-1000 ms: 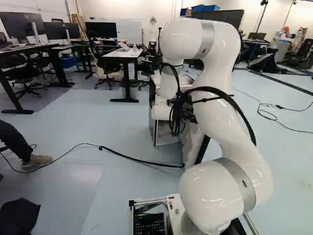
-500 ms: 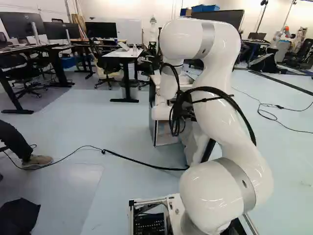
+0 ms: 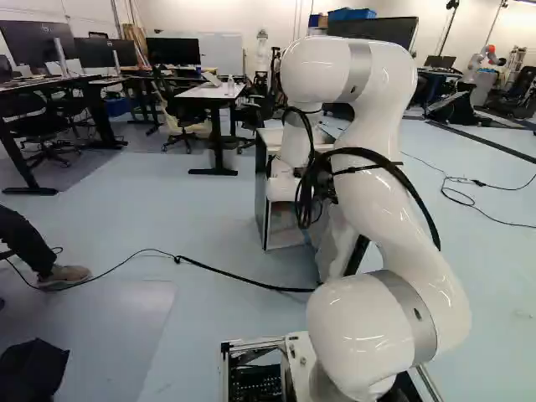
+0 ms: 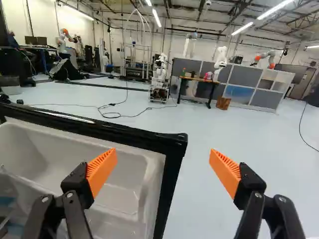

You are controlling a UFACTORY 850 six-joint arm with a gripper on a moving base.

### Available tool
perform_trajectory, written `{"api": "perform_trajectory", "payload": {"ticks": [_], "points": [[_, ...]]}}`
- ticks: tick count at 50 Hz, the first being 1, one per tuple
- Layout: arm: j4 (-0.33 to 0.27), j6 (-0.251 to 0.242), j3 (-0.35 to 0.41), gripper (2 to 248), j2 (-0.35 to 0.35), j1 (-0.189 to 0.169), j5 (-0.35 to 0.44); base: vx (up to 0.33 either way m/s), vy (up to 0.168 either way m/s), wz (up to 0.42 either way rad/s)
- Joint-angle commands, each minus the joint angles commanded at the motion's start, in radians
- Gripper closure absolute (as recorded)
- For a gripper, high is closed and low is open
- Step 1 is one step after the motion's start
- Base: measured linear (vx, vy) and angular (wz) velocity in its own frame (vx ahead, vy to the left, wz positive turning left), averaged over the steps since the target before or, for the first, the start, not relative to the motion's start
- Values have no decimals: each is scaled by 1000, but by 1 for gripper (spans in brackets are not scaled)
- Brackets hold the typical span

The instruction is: Open the fridge door

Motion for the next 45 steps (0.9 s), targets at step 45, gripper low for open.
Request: {"api": "perform_trajectory", "payload": {"ticks": [45], "points": [[76,0,-194,3,-81,-209,-8,0,0,0]]}}
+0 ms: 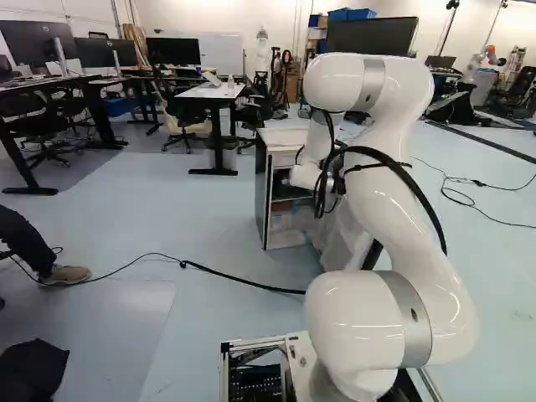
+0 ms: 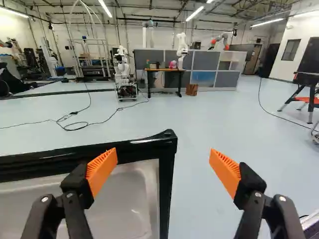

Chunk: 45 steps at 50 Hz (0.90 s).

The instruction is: Open the fridge door

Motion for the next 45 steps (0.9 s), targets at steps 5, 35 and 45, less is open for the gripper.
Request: {"api": "perform_trajectory", "payload": {"ticks": [5,35,45], "points": [[0,0,-24,3,-10,-22,0,0,0,0],[0,0,-179,3,-79,-143,0,0,0,0],[0,0,-228,3,-101,-175,0,0,0,0]]}}
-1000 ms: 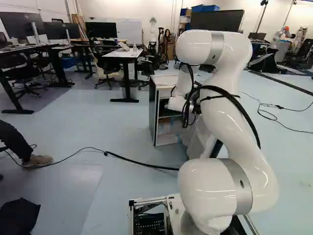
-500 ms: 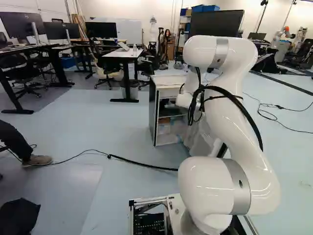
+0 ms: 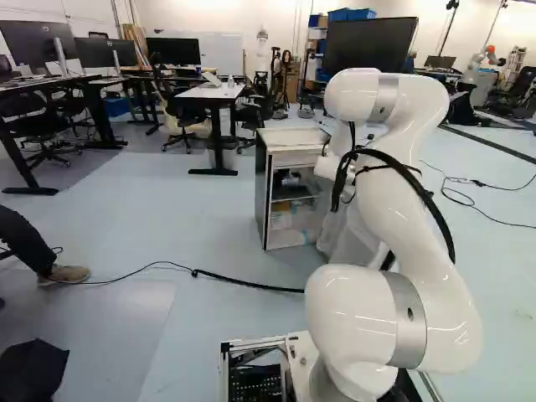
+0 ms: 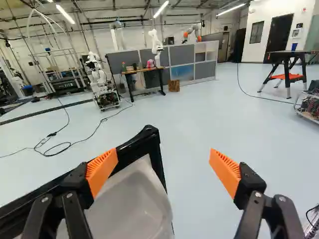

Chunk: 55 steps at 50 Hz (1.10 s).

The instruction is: Open the fridge door

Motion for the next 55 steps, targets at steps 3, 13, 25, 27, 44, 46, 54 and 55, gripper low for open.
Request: {"api": "perform_trajectory", "payload": {"ticks": [3,13,25,27,44,46,54,55], "points": [[0,0,-5,3,-2,-3,0,0,0,0],[0,0,25,3,11,13,0,0,0,0],[-26,0,98,3,45,53,-3,0,0,0],[-34,0,111,3,50,60,-5,0,0,0],[-113,0,218,3,100,123,-18,0,0,0],[-123,0,230,3,105,130,-19,0,0,0],[-162,0,279,3,129,161,-26,0,0,0],[-167,0,285,3,131,165,-26,0,0,0]]}}
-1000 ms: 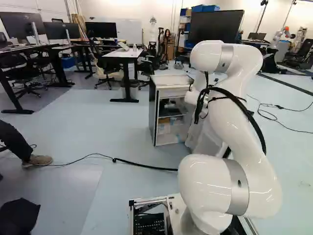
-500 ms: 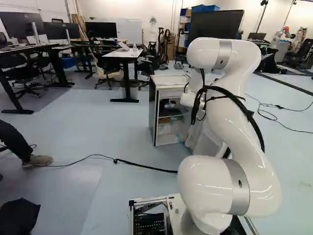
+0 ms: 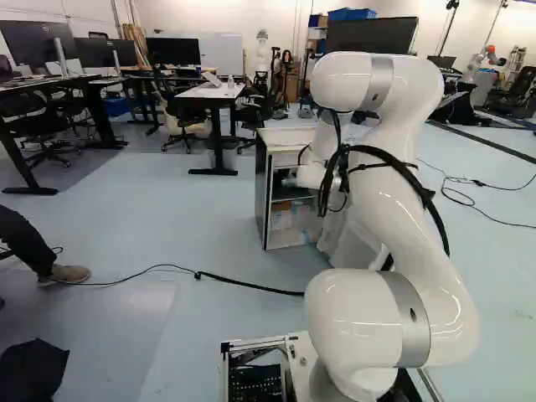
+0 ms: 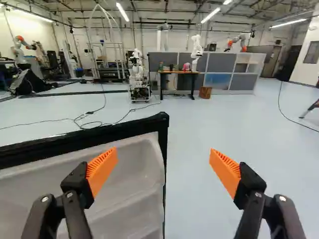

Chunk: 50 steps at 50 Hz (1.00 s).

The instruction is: Open the fridge door

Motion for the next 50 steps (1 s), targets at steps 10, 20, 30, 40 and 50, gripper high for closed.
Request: {"api": "perform_trajectory", "payload": {"ticks": [10,20,30,40,50], "points": [[-52,0,59,3,29,39,-8,0,0,0],[-114,0,115,3,57,79,-16,0,0,0],[-182,0,169,3,85,120,-23,0,0,0],[-251,0,219,3,112,161,-31,0,0,0],[-322,0,267,3,139,203,-39,0,0,0]]}}
